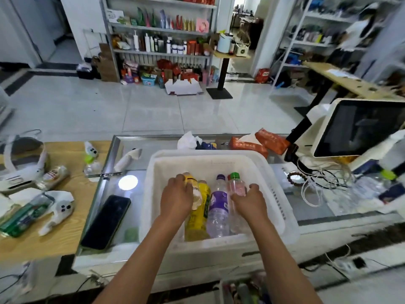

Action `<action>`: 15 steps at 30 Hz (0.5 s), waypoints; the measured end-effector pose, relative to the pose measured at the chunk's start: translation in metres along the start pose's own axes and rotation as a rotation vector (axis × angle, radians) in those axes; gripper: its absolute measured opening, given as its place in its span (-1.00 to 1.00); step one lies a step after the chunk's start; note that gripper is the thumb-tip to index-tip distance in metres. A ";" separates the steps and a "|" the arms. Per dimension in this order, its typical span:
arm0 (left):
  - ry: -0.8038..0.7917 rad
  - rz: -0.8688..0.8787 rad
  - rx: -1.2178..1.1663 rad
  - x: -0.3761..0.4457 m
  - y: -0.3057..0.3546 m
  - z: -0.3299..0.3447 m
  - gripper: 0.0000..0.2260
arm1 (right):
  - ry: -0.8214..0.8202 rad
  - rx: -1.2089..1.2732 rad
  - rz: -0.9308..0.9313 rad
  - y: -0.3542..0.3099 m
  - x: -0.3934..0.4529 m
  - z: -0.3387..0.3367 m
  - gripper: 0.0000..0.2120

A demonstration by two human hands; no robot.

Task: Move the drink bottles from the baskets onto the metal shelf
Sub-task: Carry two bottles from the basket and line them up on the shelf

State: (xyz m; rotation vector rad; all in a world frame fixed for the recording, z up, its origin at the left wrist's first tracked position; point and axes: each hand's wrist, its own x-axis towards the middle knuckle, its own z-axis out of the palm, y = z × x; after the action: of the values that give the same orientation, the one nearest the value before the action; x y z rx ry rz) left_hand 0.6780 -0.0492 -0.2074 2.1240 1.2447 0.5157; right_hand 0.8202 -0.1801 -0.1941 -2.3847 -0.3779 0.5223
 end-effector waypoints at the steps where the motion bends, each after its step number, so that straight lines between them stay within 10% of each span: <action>1: -0.020 -0.018 0.023 0.008 0.000 0.006 -0.70 | -0.034 -0.014 0.054 0.002 0.004 0.000 -0.42; 8: -0.194 -0.159 0.195 0.034 0.010 0.028 -0.33 | -0.255 0.099 0.183 0.015 0.024 -0.014 -0.75; 15: -0.311 -0.260 0.292 0.040 0.013 0.021 -0.24 | -0.301 0.105 0.154 0.028 0.028 -0.012 -0.55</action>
State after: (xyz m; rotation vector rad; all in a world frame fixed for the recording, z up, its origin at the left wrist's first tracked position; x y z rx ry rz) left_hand 0.7187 -0.0253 -0.2131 2.1241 1.4491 -0.1128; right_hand 0.8536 -0.1963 -0.2121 -2.2468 -0.2908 0.9546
